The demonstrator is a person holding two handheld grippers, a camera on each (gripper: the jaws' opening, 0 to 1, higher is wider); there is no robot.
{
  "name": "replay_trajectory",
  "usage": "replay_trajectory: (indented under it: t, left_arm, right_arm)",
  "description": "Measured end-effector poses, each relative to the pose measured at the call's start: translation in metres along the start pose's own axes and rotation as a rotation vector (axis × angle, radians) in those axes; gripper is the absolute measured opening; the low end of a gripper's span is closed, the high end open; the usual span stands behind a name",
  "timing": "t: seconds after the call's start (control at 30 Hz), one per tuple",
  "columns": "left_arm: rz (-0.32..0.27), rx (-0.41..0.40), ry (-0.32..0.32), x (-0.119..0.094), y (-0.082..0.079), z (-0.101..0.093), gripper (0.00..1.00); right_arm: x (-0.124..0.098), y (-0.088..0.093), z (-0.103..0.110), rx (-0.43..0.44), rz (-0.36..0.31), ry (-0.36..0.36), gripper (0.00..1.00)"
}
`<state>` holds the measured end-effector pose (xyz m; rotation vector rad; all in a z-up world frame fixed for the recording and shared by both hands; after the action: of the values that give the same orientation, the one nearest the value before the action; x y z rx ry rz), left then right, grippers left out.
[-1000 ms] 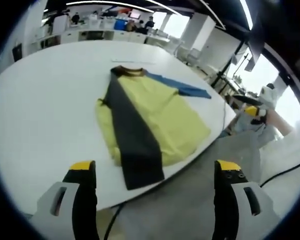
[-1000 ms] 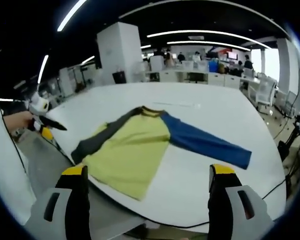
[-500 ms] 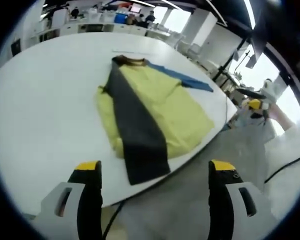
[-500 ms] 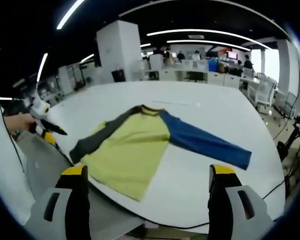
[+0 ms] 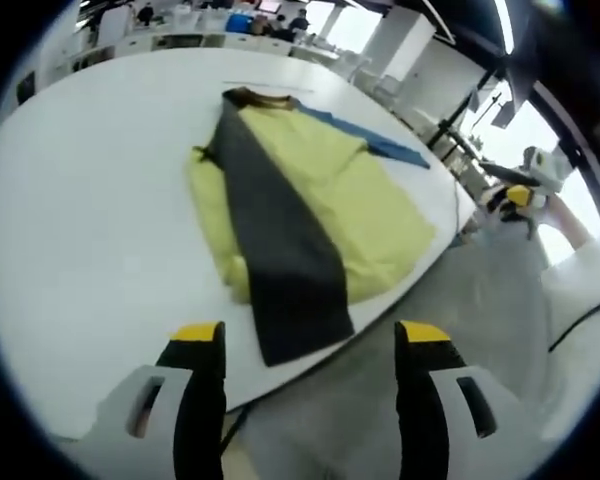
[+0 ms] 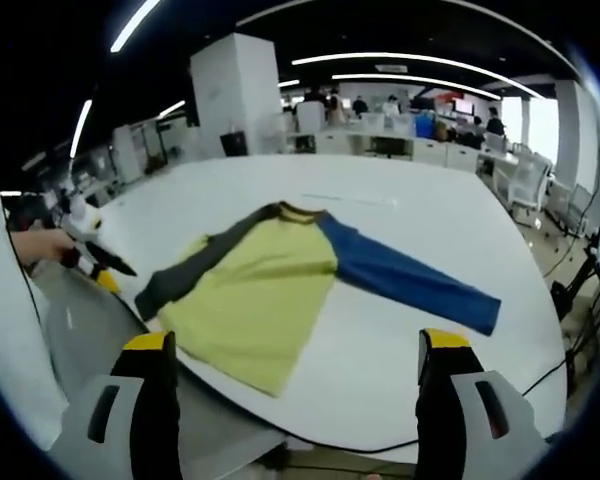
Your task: Fold the garment on the visible template until the final outline fits inside the template.
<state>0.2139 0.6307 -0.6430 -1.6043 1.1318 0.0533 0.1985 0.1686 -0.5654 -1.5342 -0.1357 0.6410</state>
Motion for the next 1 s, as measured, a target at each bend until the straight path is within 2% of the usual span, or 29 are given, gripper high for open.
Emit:
replay_trajectory:
  t: [0.57,0.8,1.0]
  left_arm:
    - [0.037,-0.026,0.01,0.01,0.011,0.012,0.47]
    - [0.063,-0.005,0.02,0.012,0.012,0.014,0.38]
    - [0.083,0.003,0.018,0.014,0.014,0.016,0.35]
  right_arm:
    - [0.01,-0.004,-0.003,-0.008,0.002,0.005,0.97]
    - [0.013,-0.007,0.0,-0.001,-0.029,-0.012,0.99]
    - [0.014,-0.004,0.001,0.0,-0.014,-0.007,0.99]
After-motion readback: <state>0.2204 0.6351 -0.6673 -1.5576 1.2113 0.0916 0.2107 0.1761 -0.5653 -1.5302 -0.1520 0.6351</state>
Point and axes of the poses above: the point that each gripper's makers call its tool centre point, and the gripper's own axes: x roughly forward along the fingers, z roughly to its left, y roughly out of its underside, the point moved 10 cm from there along -x, roughly backward along the fingers, and after that the axes turned 15 degrees about -z, right-handed, at the moved point
